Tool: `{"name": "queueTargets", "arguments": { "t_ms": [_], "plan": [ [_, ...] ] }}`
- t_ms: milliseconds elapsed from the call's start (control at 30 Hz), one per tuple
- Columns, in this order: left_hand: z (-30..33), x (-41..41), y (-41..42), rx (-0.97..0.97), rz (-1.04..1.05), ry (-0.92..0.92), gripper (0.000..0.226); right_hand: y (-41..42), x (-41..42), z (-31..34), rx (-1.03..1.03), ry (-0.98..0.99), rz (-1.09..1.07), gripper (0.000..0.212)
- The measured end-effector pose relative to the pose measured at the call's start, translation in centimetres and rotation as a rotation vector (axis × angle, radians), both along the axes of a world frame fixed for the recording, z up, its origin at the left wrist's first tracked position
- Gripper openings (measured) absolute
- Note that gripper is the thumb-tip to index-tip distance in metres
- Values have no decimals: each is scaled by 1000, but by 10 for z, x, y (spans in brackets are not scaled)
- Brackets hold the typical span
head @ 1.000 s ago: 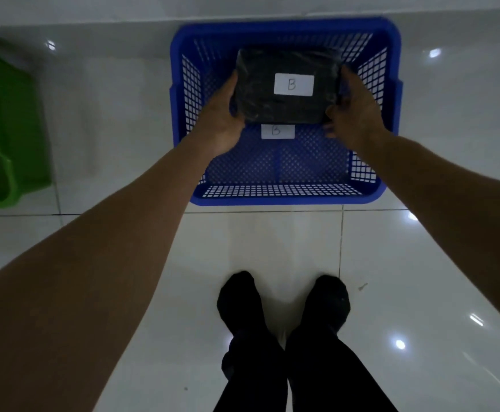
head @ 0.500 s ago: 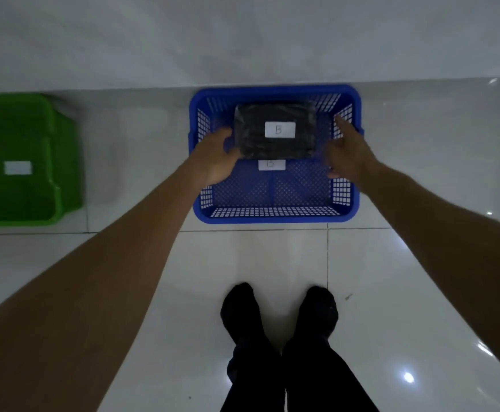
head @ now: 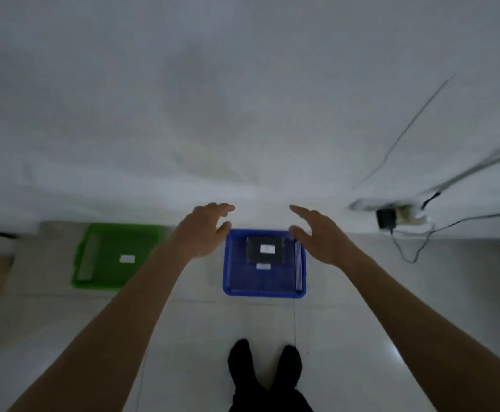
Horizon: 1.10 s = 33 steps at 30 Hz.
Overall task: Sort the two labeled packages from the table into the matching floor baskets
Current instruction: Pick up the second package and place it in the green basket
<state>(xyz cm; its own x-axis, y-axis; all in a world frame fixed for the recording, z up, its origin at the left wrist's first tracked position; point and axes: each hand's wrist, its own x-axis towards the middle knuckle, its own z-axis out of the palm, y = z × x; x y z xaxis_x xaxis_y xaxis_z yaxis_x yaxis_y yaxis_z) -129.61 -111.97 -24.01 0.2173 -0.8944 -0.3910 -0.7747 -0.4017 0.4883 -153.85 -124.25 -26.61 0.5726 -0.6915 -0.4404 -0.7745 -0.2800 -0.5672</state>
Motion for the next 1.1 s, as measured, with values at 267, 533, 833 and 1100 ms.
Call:
{"name": "queueTargets", "arguments": {
  "t_ms": [267, 533, 833, 1100],
  "plan": [
    [228, -1, 91, -240, 185, -94, 45, 55, 22, 215, -149, -125, 200, 60],
    [300, -21, 212, -406, 398, -197, 47, 131, 51, 285, -181, -232, 428, 64],
    [320, 17, 360, -419, 685, -252, 46, 224, 129, 318, -114, -294, 620, 66],
    [333, 100, 507, -483, 871, -327, 45, 342, 240, 333, -109, -360, 730, 64]
  ]
}}
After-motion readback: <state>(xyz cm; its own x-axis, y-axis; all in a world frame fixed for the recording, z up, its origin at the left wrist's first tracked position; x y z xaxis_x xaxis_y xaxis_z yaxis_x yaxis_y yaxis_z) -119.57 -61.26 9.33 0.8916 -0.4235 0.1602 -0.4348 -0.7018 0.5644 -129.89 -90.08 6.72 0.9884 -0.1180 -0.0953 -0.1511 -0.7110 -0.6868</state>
